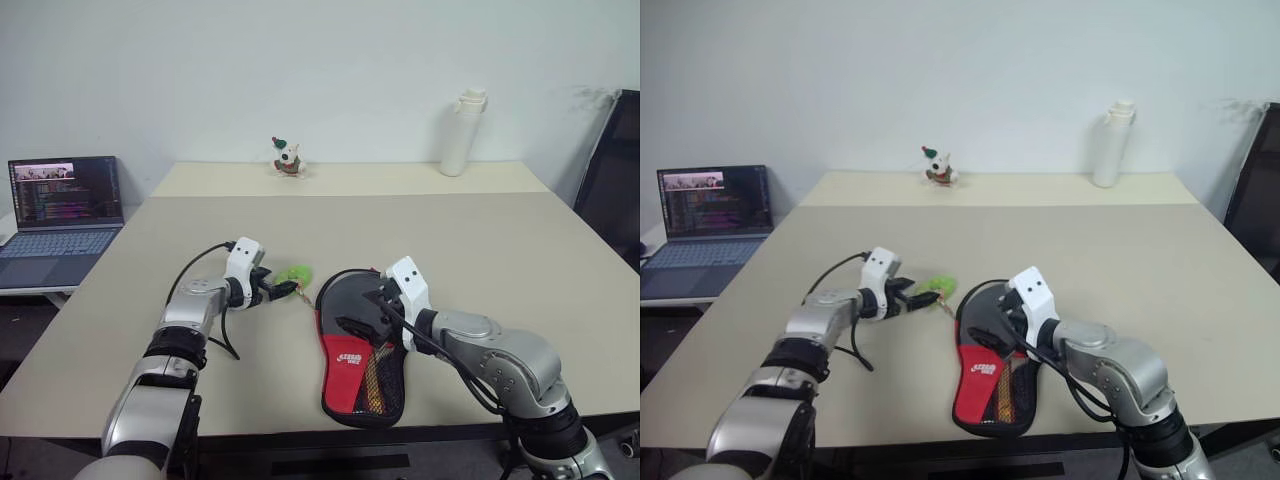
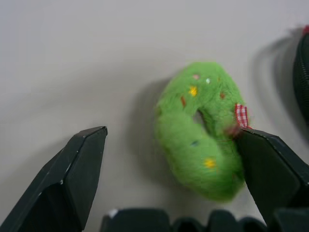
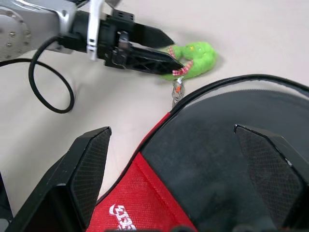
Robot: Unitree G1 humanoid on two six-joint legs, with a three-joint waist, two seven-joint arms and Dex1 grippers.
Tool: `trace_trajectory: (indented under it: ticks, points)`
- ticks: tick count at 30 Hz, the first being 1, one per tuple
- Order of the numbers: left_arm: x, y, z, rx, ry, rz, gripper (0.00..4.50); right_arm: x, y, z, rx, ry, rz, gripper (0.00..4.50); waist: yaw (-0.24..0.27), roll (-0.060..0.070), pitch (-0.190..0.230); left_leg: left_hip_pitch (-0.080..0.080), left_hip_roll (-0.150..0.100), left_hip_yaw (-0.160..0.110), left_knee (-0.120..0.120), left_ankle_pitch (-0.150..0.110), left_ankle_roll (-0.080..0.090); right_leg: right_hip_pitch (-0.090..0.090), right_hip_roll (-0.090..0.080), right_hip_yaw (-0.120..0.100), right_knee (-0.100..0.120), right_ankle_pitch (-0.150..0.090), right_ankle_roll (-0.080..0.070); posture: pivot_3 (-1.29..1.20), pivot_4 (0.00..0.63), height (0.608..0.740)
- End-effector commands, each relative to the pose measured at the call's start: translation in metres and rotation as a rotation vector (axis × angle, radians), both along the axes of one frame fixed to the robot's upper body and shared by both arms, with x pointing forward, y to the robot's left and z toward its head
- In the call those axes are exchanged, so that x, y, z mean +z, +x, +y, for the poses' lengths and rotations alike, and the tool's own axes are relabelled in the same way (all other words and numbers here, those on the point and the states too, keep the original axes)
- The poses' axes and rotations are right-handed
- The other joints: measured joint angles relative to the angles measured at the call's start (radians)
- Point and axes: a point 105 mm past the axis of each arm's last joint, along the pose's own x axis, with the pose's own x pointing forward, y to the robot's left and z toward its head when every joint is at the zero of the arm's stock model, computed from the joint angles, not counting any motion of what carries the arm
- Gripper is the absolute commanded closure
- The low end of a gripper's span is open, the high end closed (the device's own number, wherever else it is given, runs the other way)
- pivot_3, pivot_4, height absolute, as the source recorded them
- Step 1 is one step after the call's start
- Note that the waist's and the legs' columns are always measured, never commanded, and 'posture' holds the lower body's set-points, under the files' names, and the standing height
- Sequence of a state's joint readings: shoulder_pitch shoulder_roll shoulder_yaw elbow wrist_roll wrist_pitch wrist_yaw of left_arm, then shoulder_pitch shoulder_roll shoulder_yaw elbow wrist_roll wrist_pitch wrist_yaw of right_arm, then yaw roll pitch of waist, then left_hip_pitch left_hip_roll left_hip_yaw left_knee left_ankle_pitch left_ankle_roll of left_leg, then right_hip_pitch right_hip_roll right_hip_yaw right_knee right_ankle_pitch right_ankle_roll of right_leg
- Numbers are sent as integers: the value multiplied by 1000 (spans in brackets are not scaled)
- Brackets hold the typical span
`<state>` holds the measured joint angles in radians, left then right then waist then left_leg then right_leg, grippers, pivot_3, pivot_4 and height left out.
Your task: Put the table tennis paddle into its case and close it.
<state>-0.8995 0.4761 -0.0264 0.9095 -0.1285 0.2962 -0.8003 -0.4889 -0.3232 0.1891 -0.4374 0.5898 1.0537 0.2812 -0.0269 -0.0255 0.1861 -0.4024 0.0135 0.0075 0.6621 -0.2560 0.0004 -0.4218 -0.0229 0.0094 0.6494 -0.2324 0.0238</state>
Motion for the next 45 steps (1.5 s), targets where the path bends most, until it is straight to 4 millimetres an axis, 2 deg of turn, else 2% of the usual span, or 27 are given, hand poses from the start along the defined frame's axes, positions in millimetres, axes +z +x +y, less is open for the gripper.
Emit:
trace_trajectory:
  ticks: [1, 2, 5, 10, 15, 17, 21, 24, 29, 34, 45]
  points:
    - [5, 3, -6, -40, 17, -11, 36, 11, -4, 3, 6, 23, -51, 0, 0, 0, 0, 0, 0, 0, 0, 0, 0, 0, 0, 0, 0, 0, 0, 0, 150, 740]
    - [4, 3, -7, -45, 17, -9, 36, 10, -4, 4, 5, 24, -51, 0, 0, 0, 0, 0, 0, 0, 0, 0, 0, 0, 0, 0, 0, 0, 0, 0, 150, 740]
    - [3, 2, -6, -50, 14, -5, 579, 10, -4, 4, -1, 22, -52, 0, 0, 0, 0, 0, 0, 0, 0, 0, 0, 0, 0, 0, 1, 0, 0, 0, 150, 740]
    - [1, -4, -6, -75, -14, 9, 2311, 3, 0, 7, -5, -17, -65, 0, -1, 0, 0, 0, 0, 0, 0, 0, 0, 0, 0, 0, 1, 0, 0, 0, 150, 740]
    - [-1, -11, -13, -113, -37, 17, 4041, -21, 15, 19, -25, -63, -51, 0, -5, 0, 0, 2, 0, 1, 1, 0, 0, 0, 0, 1, 3, 0, 0, 0, 150, 740]
    - [0, -12, -15, -119, -39, 17, 4474, -31, 19, 21, -33, -82, -40, 0, -4, 0, 0, 2, 0, 1, 1, 0, 0, 0, 0, 1, 4, 0, 0, 0, 150, 740]
    - [5, -14, -19, -133, -42, 4, 4474, -63, 25, 13, -69, -170, 5, 0, -4, -1, -1, 2, 0, 1, 1, 0, 0, 0, 0, 2, 5, 0, 0, 0, 150, 740]
    - [12, -10, -20, -128, -27, -17, 4474, -74, 26, 2, -95, -206, 16, 0, -3, -3, -2, 3, 0, 1, 1, 0, 0, 0, 0, 2, 6, 0, 0, 0, 150, 740]
    - [25, 8, -23, -100, 43, -79, 4474, -80, 22, -5, -105, -210, 29, 0, 2, -9, -6, 3, 0, 0, 2, 0, 0, 0, 0, 1, 7, 0, 0, 0, 150, 740]
    - [40, 26, -37, -91, 138, -142, 4474, -83, 18, -5, -115, -213, 38, 0, 2, -14, -9, 4, -1, 0, 3, 0, 0, 1, 0, 0, 8, -1, 1, 0, 150, 740]
    - [53, 42, -77, -72, 300, -259, 4474, -88, 8, -6, -137, -218, 72, 0, 0, -14, -9, 3, -1, 1, 3, 0, 0, 1, -1, 1, 8, -3, 5, 0, 150, 740]
